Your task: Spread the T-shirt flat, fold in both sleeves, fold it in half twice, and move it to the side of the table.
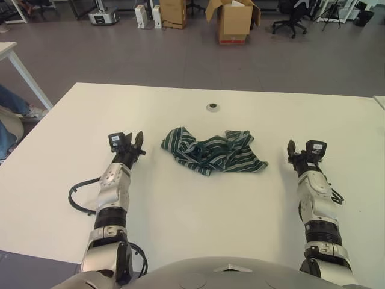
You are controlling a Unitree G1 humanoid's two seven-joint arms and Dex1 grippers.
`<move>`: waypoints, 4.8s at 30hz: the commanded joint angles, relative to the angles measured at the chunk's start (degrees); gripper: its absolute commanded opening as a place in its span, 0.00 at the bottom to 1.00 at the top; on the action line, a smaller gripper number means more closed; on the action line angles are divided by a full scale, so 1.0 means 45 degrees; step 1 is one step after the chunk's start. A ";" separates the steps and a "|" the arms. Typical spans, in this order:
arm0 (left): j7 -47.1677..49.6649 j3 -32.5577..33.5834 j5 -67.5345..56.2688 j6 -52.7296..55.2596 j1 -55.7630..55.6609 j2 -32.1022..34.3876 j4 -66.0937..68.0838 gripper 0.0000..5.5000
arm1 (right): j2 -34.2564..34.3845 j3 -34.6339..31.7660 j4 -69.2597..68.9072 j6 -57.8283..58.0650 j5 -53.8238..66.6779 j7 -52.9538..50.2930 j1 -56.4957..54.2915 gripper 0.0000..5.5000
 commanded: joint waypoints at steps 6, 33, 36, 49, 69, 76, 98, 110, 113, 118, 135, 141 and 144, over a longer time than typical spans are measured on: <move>-0.8013 -0.2903 -0.1006 0.1914 -0.1210 0.3288 -0.3609 0.38 | -0.3713 0.1586 -0.2558 0.0263 -0.0824 0.4518 -0.0271 0.51; -1.0861 -0.5983 0.3069 -0.2916 -0.4968 0.1843 0.5097 0.15 | -0.3414 0.2525 -0.2698 -0.0082 -0.1388 0.4701 -0.0373 0.51; -1.0873 -0.5985 0.3152 -0.3063 -0.4825 0.1803 0.5084 0.07 | -0.4140 0.3221 -0.2093 -0.0625 -0.1719 0.6150 -0.1182 0.51; -1.0295 -0.6065 0.3208 -0.3406 -0.3897 0.1288 0.4264 0.01 | -0.4968 0.7520 0.4957 -0.5002 -0.4186 1.3236 -0.7833 0.51; -0.9824 -0.4920 0.2357 -0.2567 -0.3596 0.1766 0.1942 0.00 | -0.4883 0.6736 0.5019 -0.5903 -0.3351 1.3751 -0.6659 0.00; -0.9056 -0.3218 0.1799 -0.2473 -0.5728 0.3252 0.1615 0.00 | -0.5055 0.2928 0.3308 -0.2496 -0.0404 1.0952 -0.6691 0.00; -0.5011 -0.5259 0.7395 -0.6567 -1.6717 0.4854 1.0262 0.00 | -0.5776 0.3728 1.1538 -0.4512 -0.4005 0.7697 -1.6694 0.00; -1.6233 -0.9891 -0.6889 0.7341 -0.5349 1.1676 -0.8960 0.00 | -1.1922 0.6119 -0.3290 0.6044 0.4979 1.9117 -0.5363 0.00; -1.6233 -1.0254 -0.7170 0.8192 -0.3658 1.2404 -1.1034 0.00 | -1.2623 0.6217 -0.6300 0.7044 0.6424 1.9117 -0.2494 0.00; -1.5974 -1.1302 -0.4052 0.7122 -0.0257 1.2766 -1.3252 0.00 | -1.2679 0.7166 -0.9098 0.6073 0.3577 1.8083 0.1709 0.00; -1.3477 -0.5590 -0.9256 0.8706 -0.0081 1.2214 -1.1124 0.25 | -1.0084 0.2920 -0.8167 1.0226 0.8737 1.3667 0.1413 0.27; -1.0415 -0.7214 -0.2457 0.5318 -0.2094 0.8814 -0.6442 0.25 | -0.6547 0.7134 -0.5688 0.6807 0.3267 1.0767 0.0500 0.27; -0.9560 -0.7229 -0.0717 0.3842 -0.2339 0.7700 -0.4864 0.25 | -0.6003 0.8487 -0.2834 0.5264 0.0772 1.0239 -0.0148 0.27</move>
